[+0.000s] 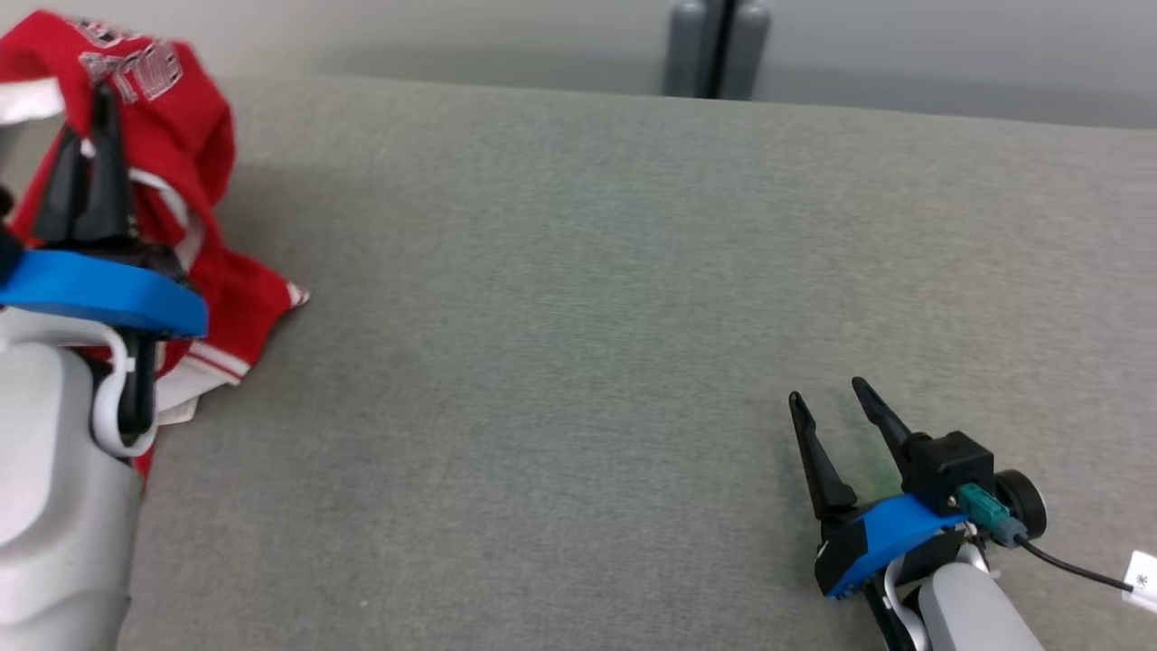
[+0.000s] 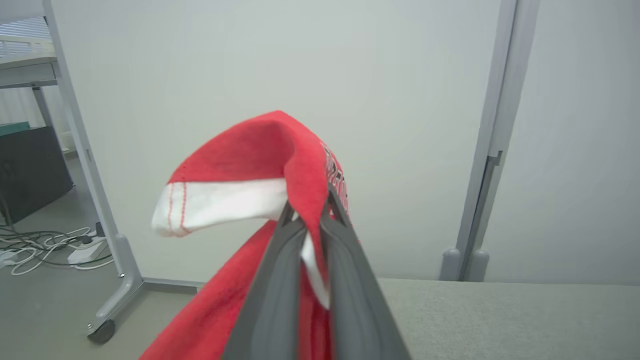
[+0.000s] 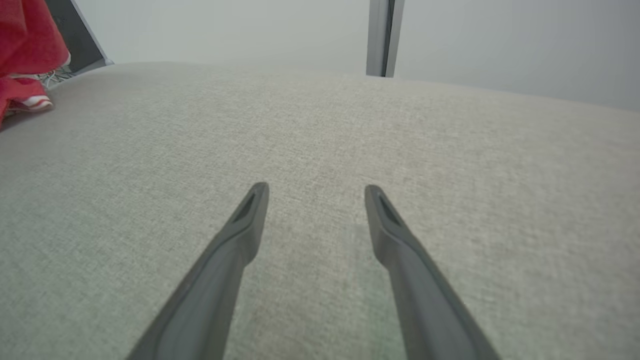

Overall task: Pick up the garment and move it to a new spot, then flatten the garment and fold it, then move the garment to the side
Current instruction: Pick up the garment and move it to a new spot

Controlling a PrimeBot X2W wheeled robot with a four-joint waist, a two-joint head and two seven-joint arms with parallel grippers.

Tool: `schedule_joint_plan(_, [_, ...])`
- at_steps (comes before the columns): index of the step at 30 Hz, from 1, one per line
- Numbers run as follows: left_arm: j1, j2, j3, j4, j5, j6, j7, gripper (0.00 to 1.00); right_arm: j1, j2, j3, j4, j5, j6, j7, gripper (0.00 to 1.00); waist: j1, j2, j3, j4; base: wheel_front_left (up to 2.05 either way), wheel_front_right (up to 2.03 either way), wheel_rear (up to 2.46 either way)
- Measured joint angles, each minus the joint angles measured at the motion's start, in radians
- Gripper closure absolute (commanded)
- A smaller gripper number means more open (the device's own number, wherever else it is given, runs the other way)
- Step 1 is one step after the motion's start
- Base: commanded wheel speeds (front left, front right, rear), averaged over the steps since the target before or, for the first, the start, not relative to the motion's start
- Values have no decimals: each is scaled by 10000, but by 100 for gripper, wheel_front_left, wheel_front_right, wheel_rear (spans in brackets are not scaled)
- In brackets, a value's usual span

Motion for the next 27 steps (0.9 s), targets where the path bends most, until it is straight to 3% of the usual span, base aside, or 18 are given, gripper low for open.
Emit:
schedule_joint_plan(6, [136, -405, -928, -894, 27, 0, 2, 100, 332, -10, 130, -159, 332, 0, 0, 0, 1, 0, -259, -1124, 0, 0, 0])
schedule_joint_plan(20, [799, -1388, -3659, -1193, -2, 0, 0, 100, 714, -12, 531, -915, 679, 0, -2, 0, 1, 0, -274, -4355, 0, 0, 0])
schedule_joint_plan(27, [994, -1758, -4615, -1170, 38, 0, 2, 100, 921, -17, 652, -1179, 771, 0, 0, 0, 0, -1, -413, -5153, 0, 0, 0])
